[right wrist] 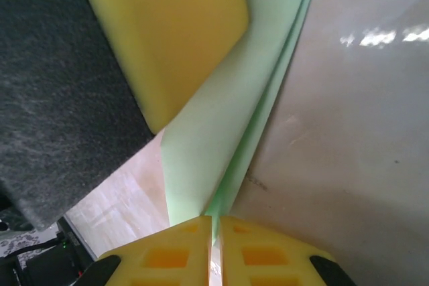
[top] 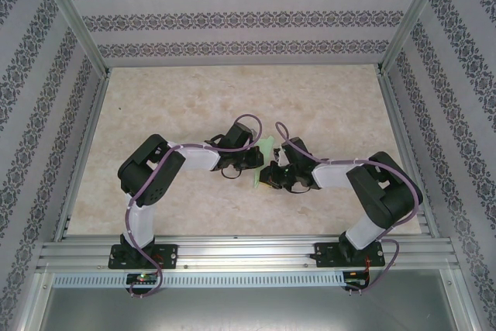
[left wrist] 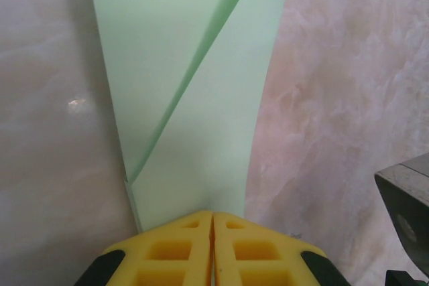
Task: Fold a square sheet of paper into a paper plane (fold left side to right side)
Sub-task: Fold the wing for the fifth time at the center of the table.
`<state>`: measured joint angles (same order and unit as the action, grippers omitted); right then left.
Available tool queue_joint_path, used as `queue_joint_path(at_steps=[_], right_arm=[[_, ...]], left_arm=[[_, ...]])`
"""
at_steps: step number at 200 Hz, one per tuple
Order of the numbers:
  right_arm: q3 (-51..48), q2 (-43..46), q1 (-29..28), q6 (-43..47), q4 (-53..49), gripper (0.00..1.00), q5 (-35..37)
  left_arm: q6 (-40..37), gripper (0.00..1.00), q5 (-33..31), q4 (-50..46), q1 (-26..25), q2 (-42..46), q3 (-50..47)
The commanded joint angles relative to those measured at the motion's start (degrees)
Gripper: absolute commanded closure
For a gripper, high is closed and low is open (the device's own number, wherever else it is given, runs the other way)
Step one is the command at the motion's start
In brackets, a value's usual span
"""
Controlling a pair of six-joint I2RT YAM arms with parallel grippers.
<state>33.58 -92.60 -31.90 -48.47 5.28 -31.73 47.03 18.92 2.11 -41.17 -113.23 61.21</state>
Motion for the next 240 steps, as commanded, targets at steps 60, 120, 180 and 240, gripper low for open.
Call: queue_joint_path(at_steps=[60,120,180,240], right_arm=[[3.60,7.40,-0.27,4.16,-7.46,0.84,4.98],[2.59,-0.63,-2.34,-0.54,2.11,0.85,4.66],[1.26,-3.59,-3.60,0.11,-5.63,0.85,6.79],[-1.08,-5.72,-5.10,0.23,-7.31,0.85,6.73]], left_arm=[[0.85,0.89,0.45,-6.91,-1.28,-1.20,-2.79],[0.88,0.89,0.60,-6.68,-1.29,-1.24,-3.03],[-1.10,0.88,1.27,-9.13,-0.11,-0.61,-0.75],[-0.98,0.87,4.17,-7.92,1.70,-1.20,0.80]])
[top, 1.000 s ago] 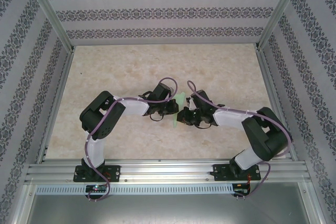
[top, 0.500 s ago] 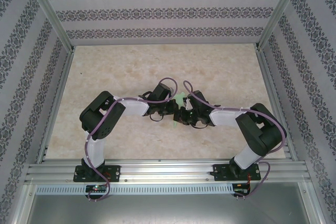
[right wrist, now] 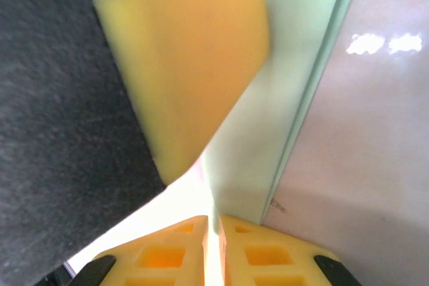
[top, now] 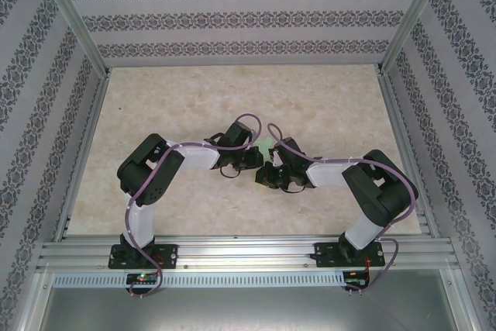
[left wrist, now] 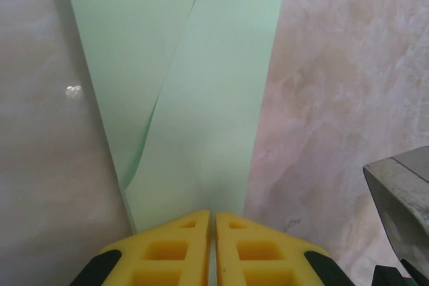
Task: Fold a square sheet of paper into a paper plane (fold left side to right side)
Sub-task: Fold the wing for the fifth time at the center of the table.
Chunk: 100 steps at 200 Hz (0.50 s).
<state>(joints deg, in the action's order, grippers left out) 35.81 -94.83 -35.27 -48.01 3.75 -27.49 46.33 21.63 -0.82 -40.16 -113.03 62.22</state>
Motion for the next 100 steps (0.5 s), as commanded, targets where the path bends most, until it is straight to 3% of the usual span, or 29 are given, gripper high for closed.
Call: queue_joint_path(at_steps=[1,100], right_arm=[[-3.34,-3.46,-1.74,-0.24,-5.82,0.85,2.55],[-3.12,-2.13,-1.04,1.33,-10.43,0.89,4.68]], left_arm=[[-0.23,0.87,1.56,-4.90,0.70,-1.40,-0.18],[-1.41,0.83,5.76,-4.85,5.36,4.97,3.98]])
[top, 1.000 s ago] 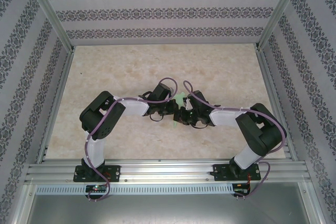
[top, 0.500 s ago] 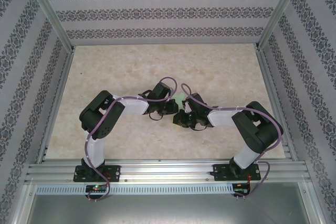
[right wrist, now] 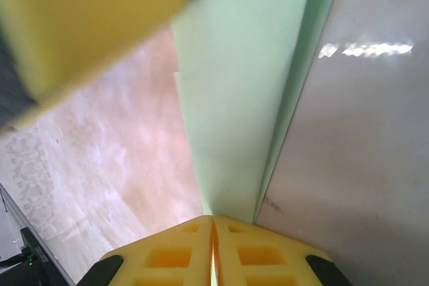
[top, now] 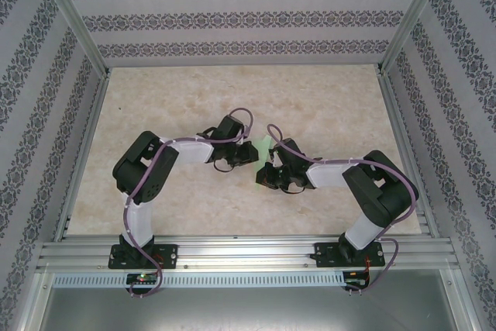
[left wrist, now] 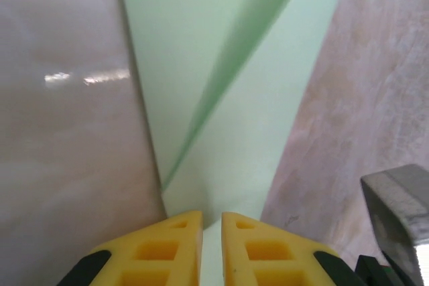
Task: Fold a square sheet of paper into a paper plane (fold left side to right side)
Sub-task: Fold the wing for the fifth time at the center of the table.
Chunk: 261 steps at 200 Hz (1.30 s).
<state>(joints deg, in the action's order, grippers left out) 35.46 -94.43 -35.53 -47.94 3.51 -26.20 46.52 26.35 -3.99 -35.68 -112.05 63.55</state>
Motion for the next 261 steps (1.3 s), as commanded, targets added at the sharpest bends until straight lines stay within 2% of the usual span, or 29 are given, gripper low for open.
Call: queue_joint_path(at_steps=[1,43,109,169,199,227,261], right_arm=[[-2.77,-2.52,-0.78,1.31,-10.19,0.89,3.41],[-2.69,-2.51,-0.33,1.97,-10.54,0.89,3.43],[-2.25,-2.63,-0.19,2.15,-11.11,0.89,3.14],[-1.53,-0.60,-0.81,4.39,-14.00,0.89,2.06],[-2.60,2.01,-1.40,5.06,-13.62,0.88,-2.07],[-3.65,7.93,2.67,4.07,-10.41,0.87,-7.03],[-2.87,12.73,9.34,1.01,-3.71,0.87,-5.77]], left_arm=[[-1.61,0.83,1.06,-1.62,0.88,4.10,2.64],[0.80,0.86,5.01,4.31,0.55,4.38,1.18],[0.00,0.87,5.91,2.69,-0.53,-4.65,7.27],[-3.37,0.87,-0.84,-5.76,-0.44,-10.93,12.68],[-3.62,0.88,-2.24,-6.50,-0.34,-12.05,12.23],[-3.54,0.88,-1.46,-5.31,-0.44,-11.84,10.88],[-2.69,0.89,-0.88,-3.25,-0.69,-11.54,8.73]])
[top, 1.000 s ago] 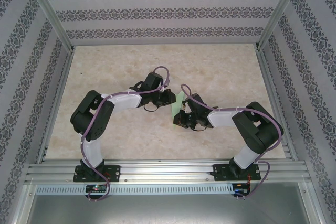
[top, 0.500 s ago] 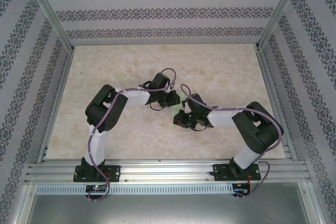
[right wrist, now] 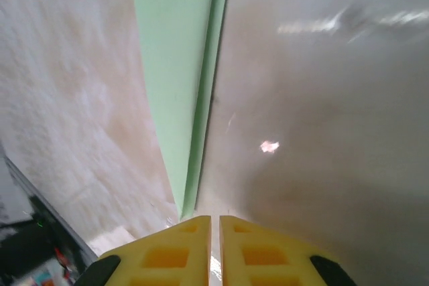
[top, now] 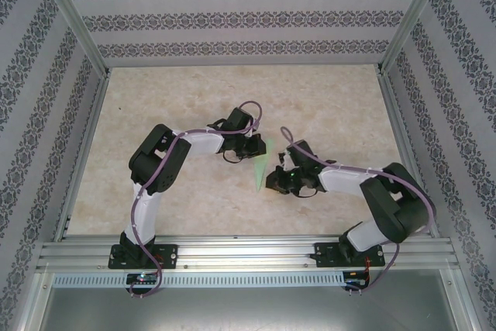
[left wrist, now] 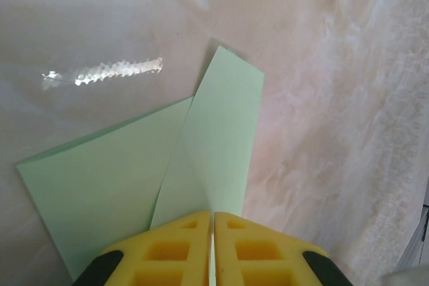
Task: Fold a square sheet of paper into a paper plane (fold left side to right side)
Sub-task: Fold the wing for the fifth time at the center of the table.
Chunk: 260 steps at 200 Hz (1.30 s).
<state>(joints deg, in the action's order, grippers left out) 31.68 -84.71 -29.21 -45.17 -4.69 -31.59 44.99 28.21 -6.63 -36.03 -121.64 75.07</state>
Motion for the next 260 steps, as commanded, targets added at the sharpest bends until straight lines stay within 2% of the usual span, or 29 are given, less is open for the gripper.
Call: queue_joint_path(at_steps=[1,45,104,186,206,260], right_arm=[[1.01,2.99,3.07,-1.85,4.68,0.87,-0.21],[3.18,0.11,3.20,-5.75,13.06,0.87,7.42],[5.59,-8.55,0.60,-7.82,18.16,0.88,9.07],[6.39,-13.94,-1.11,-7.47,16.33,0.88,12.32],[6.33,-14.76,-1.65,-7.47,15.78,0.88,11.15],[3.86,-11.52,-4.35,-8.01,12.05,0.88,11.15]], left_arm=[[-1.10,0.88,-2.68,-0.55,-0.35,-1.98,-2.85],[-0.68,0.89,-2.45,0.34,-0.66,-2.31,-3.44],[-0.78,0.90,-2.95,-0.19,-0.71,-2.32,-3.26],[-1.05,0.91,-3.61,-1.07,-0.71,-2.26,-3.11],[-1.09,0.91,-3.83,-1.26,-0.74,-2.29,-3.00],[-1.09,0.91,-4.37,-1.54,-0.71,-2.60,-2.99]])
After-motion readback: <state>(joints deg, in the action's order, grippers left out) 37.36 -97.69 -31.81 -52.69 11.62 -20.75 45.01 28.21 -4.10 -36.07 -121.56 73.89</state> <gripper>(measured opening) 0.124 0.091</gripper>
